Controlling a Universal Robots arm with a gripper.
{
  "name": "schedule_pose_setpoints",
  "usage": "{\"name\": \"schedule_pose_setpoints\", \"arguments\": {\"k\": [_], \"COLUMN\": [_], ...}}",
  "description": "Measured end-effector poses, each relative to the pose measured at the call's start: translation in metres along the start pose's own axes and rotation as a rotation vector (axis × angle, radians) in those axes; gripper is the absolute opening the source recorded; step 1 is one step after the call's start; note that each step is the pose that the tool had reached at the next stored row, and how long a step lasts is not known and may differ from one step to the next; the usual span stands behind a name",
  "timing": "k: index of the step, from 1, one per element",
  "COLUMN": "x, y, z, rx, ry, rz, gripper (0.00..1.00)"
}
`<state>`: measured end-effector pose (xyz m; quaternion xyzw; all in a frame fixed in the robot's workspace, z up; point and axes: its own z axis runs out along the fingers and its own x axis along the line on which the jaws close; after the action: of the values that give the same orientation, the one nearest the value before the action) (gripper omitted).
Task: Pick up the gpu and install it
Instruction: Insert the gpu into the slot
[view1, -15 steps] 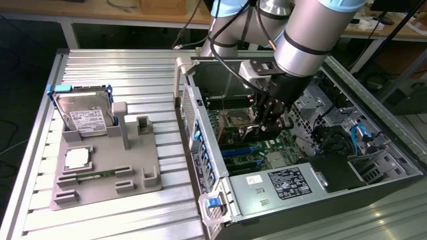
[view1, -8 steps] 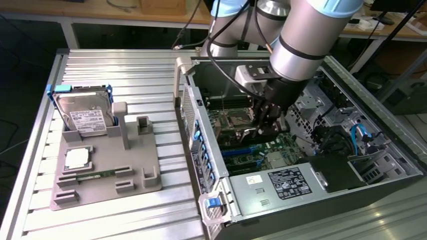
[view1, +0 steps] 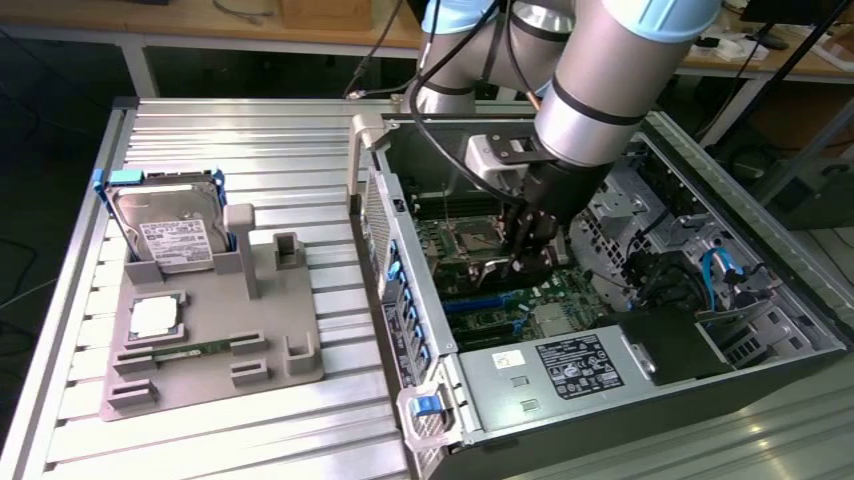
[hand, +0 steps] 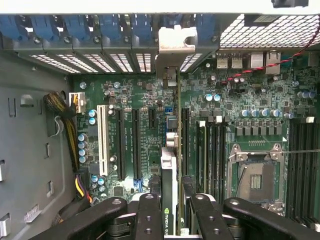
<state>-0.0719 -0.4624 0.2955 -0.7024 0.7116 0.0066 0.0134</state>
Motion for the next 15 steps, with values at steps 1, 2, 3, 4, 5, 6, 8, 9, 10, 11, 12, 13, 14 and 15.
{"name": "schedule_pose_setpoints", "arguments": {"k": [1,2,3,4,5,6,8,9,10,11,12,13,14,15], "x": [0.0,0.0,0.0,0.0001,0.0001,0.0001,0.0002,0.0003,0.0005,0.0012,0.002,0.0026,0.0028,0.0028], "y": [0.0,0.0011,0.0027,0.0045,0.0052,0.0054,0.0056,0.0057,0.0058,0.0058,0.0057,0.0057,0.0058,0.0058], "z": [0.0003,0.0008,0.0019,0.0026,0.0032,0.0036,0.004,0.0045,0.0048,0.0051,0.0054,0.0057,0.006,0.0061], "rx": [0.0001,0.0002,0.0003,0.0002,0.0002,0.0002,0.0001,0.0002,0.0002,0.0002,0.0001,0.0002,0.0003,0.0002], "ry": [-0.0002,-0.0002,-0.0005,-0.0003,-0.0003,-0.0003,-0.0001,-0.0003,-0.0004,-0.0003,-0.0003,-0.0004,-0.0005,-0.0003], "rz": [0.0,0.0,0.0,0.0,0.0,0.0,0.0,0.0,0.0,0.0,0.0,0.0,0.0,0.0], "gripper": [0.27,0.27,0.27,0.27,0.27,0.27,0.27,0.27,0.27,0.27,0.27,0.27,0.27,0.27]}}
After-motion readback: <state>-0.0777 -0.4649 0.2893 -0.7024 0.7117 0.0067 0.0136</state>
